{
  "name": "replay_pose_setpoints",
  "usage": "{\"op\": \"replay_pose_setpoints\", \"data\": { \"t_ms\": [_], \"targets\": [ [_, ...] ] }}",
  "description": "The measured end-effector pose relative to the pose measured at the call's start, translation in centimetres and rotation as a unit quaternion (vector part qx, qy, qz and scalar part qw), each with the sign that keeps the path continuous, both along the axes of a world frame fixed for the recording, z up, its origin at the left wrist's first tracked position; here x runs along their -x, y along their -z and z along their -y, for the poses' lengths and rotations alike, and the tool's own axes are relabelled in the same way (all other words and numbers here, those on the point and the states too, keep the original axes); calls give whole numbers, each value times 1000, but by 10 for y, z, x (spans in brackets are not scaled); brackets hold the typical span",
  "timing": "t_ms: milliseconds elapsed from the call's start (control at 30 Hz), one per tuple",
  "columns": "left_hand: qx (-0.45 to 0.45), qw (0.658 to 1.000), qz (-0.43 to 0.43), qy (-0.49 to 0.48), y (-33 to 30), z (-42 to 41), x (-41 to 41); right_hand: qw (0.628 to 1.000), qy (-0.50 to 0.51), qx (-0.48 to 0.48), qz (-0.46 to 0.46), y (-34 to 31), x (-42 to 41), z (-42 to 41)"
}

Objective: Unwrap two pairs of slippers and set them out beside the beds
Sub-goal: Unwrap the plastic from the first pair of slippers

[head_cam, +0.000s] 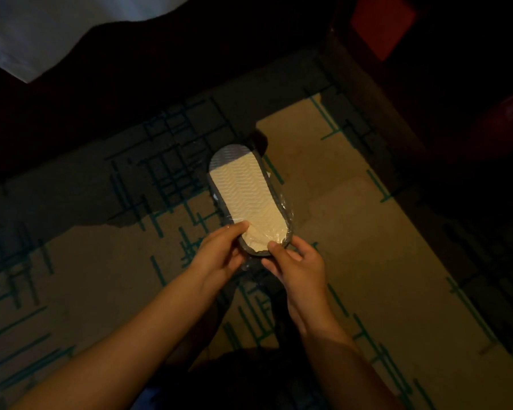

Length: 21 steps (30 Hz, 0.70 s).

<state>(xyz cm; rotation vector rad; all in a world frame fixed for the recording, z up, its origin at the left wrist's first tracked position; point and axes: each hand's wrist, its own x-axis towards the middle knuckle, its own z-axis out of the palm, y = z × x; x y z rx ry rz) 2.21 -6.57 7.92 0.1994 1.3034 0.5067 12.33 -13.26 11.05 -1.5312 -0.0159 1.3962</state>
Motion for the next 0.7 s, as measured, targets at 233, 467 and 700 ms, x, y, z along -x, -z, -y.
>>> {"op": "replay_pose_setpoints", "data": {
  "t_ms": [233, 467, 700],
  "targets": [
    [-11, 997, -23, -77, -1, -42, 20, 999, -28, 6, -30, 6, -10, 31],
    [-4, 997, -44, 59, 16, -29, 17, 994, 44, 58, -81, 24, -27, 60],
    [-1, 991, -50, 121, 24, -12, 1, 990, 66, 87, -89, 25, -22, 67]
  ]
}}
